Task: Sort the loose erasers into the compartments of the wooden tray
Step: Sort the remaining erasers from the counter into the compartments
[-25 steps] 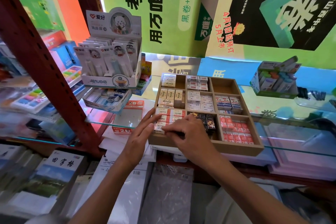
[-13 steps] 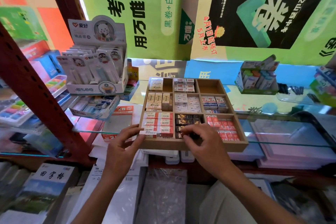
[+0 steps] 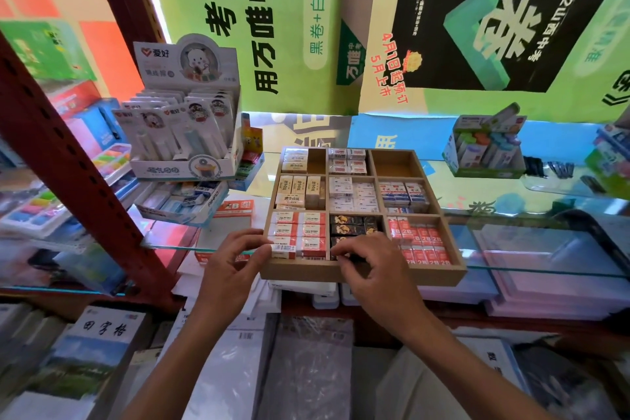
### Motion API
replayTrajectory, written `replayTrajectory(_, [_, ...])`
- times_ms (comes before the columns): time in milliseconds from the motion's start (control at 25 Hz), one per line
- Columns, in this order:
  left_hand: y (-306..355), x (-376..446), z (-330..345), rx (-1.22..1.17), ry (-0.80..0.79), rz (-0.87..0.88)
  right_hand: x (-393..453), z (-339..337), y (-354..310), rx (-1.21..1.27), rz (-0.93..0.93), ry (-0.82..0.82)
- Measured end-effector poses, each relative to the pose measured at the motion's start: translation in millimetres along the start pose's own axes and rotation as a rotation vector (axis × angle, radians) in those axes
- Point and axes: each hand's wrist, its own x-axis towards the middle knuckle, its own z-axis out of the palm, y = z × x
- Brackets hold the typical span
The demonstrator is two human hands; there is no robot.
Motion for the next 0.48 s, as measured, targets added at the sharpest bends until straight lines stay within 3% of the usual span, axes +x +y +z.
replayTrajectory(200, [-0.4,-3.2,3.0,-0.005,0.068,0.025,-2.4,5.8,-2.7,0.034,-0.04,0.014])
replayTrajectory(480, [7.4,0.6,-5.0,0.076,-0.001,0.016,-2.3,4.5,2.5,0.033,-0.03,-0.05])
